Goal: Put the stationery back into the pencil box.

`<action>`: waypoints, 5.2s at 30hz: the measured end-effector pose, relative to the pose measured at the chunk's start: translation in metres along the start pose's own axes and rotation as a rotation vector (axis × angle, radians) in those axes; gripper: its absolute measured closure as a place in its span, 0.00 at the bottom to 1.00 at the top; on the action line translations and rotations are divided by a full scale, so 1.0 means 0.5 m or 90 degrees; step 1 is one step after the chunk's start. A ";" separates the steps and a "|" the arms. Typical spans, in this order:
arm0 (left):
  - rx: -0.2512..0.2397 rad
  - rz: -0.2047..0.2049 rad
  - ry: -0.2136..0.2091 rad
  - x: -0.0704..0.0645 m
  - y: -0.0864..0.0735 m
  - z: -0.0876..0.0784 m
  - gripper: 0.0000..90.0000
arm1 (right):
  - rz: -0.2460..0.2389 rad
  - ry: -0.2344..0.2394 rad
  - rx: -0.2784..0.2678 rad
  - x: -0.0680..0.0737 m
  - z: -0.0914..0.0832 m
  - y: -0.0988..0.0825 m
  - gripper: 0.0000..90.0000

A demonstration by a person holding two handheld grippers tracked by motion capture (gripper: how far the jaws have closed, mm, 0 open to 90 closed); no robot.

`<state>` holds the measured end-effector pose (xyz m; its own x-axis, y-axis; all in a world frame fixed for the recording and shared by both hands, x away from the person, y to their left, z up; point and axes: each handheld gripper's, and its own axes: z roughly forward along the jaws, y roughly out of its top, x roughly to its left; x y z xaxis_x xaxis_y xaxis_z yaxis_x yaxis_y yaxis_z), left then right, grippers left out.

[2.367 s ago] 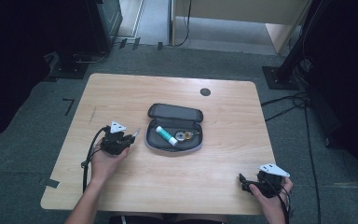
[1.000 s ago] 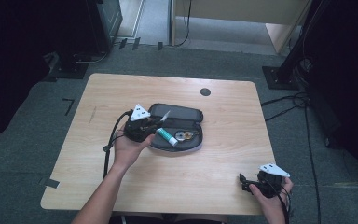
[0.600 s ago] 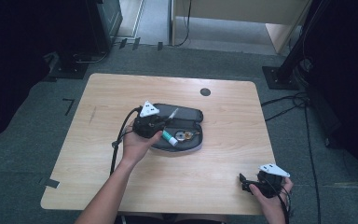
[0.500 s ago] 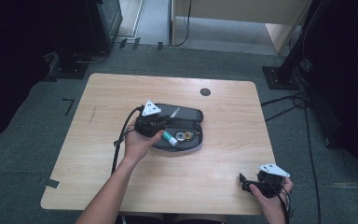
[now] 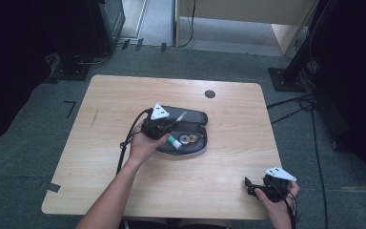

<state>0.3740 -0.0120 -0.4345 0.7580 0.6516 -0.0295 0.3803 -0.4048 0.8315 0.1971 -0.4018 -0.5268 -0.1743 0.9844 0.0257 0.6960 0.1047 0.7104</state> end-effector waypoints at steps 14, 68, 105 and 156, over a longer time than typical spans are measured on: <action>0.043 0.054 -0.013 0.000 -0.035 0.029 0.90 | 0.001 0.000 0.000 0.000 0.000 0.000 0.00; 0.052 -0.099 0.039 0.059 -0.096 -0.072 0.00 | 0.000 0.001 0.000 0.000 0.000 0.000 0.00; 0.038 -0.180 0.136 0.114 -0.252 -0.223 0.00 | 0.002 0.001 0.001 0.000 0.000 0.000 0.00; 0.119 -0.228 0.290 0.140 -0.439 -0.380 0.00 | 0.003 0.000 0.001 0.000 0.000 0.000 0.00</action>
<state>0.2429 0.2444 -0.5136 0.2784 0.9604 -0.0148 0.6882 -0.1887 0.7005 0.1972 -0.4017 -0.5268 -0.1707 0.9849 0.0284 0.6973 0.1004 0.7097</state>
